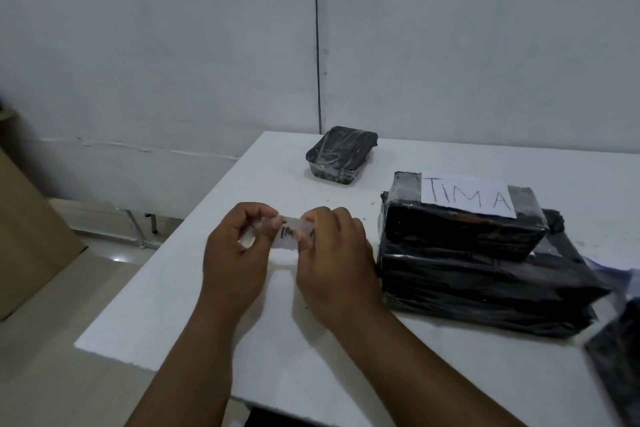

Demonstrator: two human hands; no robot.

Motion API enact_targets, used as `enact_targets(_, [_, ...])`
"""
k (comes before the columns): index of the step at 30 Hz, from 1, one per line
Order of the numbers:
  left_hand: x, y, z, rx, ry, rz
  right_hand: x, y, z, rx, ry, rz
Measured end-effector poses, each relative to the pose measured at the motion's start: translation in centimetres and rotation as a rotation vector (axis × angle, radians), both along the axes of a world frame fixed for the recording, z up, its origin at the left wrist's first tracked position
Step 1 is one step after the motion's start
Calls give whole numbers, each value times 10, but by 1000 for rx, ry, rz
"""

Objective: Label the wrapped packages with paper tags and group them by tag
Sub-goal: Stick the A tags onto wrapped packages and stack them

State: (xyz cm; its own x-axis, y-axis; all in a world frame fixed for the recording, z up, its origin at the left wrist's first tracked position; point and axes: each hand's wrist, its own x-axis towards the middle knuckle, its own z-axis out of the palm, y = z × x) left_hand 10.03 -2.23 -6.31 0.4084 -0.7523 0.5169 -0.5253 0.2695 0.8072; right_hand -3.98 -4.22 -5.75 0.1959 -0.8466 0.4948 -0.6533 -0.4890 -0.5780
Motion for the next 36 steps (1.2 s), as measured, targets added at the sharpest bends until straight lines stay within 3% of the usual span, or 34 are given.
enact_targets(5, [3,-5,39,-132,156,116,-2,6,45,-34,-83,77])
enact_targets(9, [0,-24,79,-281,319,124,-22,-13,97,-71,-218,21])
enact_targets(13, [-6,-64,92,-226,333,144,-47,-37,139,-9,-324,-38])
enact_targets(17, [-22,-102,80,-59,206,95,-69,-54,158,56,-429,-47])
enact_targets(24, [-32,-175,36,458,-352,35,-92,-76,158,70,-451,-98])
enact_targets(26, [-39,-186,28,594,-437,8,-92,-80,153,89,-429,-114])
enact_targets(28, [-45,-189,20,630,-430,-24,-92,-84,146,107,-412,-126])
enact_targets(36, [-39,-180,12,457,-282,83,-95,-86,135,108,-378,-116])
